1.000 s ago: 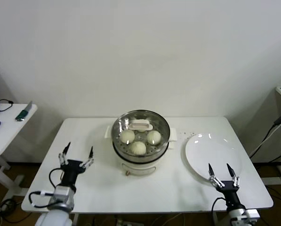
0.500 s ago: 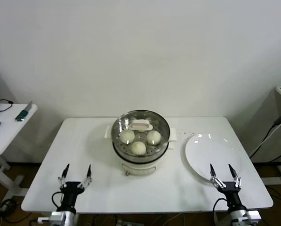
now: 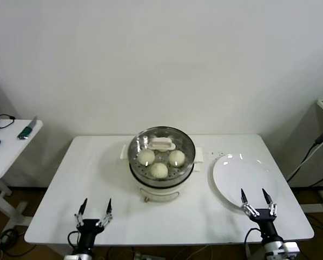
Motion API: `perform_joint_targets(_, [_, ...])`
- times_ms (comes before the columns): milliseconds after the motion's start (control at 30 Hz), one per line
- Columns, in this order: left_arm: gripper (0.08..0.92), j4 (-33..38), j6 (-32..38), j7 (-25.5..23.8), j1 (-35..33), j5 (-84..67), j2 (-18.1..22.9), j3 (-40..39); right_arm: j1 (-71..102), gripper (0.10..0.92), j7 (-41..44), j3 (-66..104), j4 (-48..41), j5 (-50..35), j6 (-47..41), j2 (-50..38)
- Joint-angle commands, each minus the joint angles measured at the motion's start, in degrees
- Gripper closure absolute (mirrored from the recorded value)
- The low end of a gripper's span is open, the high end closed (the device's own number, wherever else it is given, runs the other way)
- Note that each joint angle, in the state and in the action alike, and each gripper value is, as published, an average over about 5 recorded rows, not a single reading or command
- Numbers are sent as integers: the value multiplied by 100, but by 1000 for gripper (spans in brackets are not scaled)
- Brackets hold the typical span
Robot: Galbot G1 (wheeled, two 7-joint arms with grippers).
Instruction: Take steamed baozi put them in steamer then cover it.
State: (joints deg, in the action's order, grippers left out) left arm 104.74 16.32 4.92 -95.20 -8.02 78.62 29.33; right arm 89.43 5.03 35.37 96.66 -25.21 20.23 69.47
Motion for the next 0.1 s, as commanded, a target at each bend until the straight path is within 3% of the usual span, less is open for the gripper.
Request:
perform_joint_targets(33, [177,27,121,-102,-90,-55,61,-66,6,203,9,0,9,12,-4,16])
perform_joint_targets(100, [177,37,121,-106,-92,-53,61,-68,9,203,10,0,10,13,-4,17])
